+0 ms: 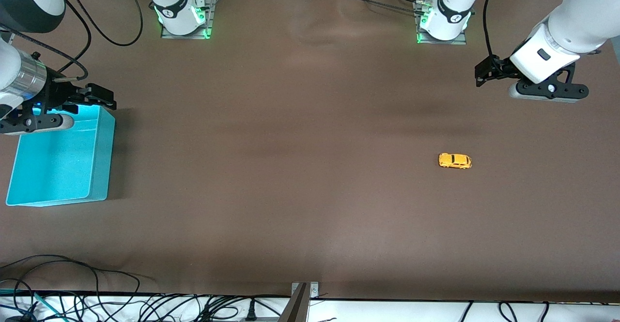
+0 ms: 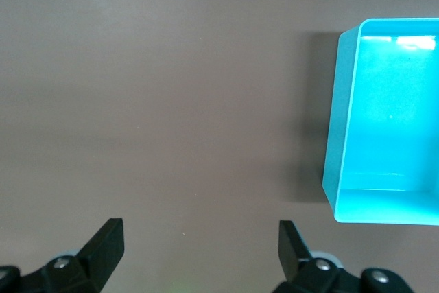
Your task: Wind up and store yellow beetle car
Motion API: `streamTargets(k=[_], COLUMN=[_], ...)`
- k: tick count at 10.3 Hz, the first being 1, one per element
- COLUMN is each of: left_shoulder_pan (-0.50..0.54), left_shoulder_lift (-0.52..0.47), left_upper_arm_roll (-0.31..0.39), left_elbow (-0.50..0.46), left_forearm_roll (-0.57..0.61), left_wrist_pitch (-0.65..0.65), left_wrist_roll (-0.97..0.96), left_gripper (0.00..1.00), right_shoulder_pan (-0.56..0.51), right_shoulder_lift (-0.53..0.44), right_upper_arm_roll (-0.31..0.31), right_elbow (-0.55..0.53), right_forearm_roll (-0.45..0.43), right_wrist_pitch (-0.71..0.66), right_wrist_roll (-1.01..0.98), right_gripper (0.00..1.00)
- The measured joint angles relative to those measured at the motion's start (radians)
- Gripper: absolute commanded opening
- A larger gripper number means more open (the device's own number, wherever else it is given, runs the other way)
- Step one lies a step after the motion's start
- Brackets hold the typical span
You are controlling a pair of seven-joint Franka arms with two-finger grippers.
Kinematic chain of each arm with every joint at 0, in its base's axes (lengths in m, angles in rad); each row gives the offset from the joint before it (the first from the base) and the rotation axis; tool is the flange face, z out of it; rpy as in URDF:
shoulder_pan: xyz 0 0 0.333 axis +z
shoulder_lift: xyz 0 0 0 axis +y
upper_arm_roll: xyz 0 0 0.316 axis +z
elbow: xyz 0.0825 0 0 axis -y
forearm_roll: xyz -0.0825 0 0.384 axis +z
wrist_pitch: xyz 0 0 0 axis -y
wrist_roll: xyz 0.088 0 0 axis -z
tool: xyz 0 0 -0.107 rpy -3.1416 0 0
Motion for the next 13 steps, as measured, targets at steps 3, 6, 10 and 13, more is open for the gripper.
streamTargets(k=[3,6,10,13], left_shoulder_pan=[0.001,0.001,0.01,0.036], left_shoulder_lift=[0.004,0.008,0.039,0.099], left_upper_arm_roll=[0.002,0.002,0.005,0.006], left_elbow=[0.0,0.0,0.0,0.022], left_forearm_roll=[0.0,0.0,0.0,0.0], left_wrist_pitch=[0.0,-0.002,0.0,0.027], left_wrist_roll=[0.0,0.0,0.076,0.268], left_gripper=[1.0,1.0,1.0,1.0], right_shoulder_pan=[0.0,0.0,0.0,0.0], right_shoulder_lift=[0.0,0.0,-0.001,-0.001], right_upper_arm_roll=[0.0,0.0,0.0,0.0], right_elbow=[0.001,0.004,0.005,0.005], right_forearm_roll=[-0.014,-0.02,-0.022,-0.022], right_wrist_pitch=[-0.031,-0.041,-0.053,-0.061], right_wrist_roll=[0.001,0.001,0.001,0.001], right_gripper=[1.0,1.0,1.0,1.0])
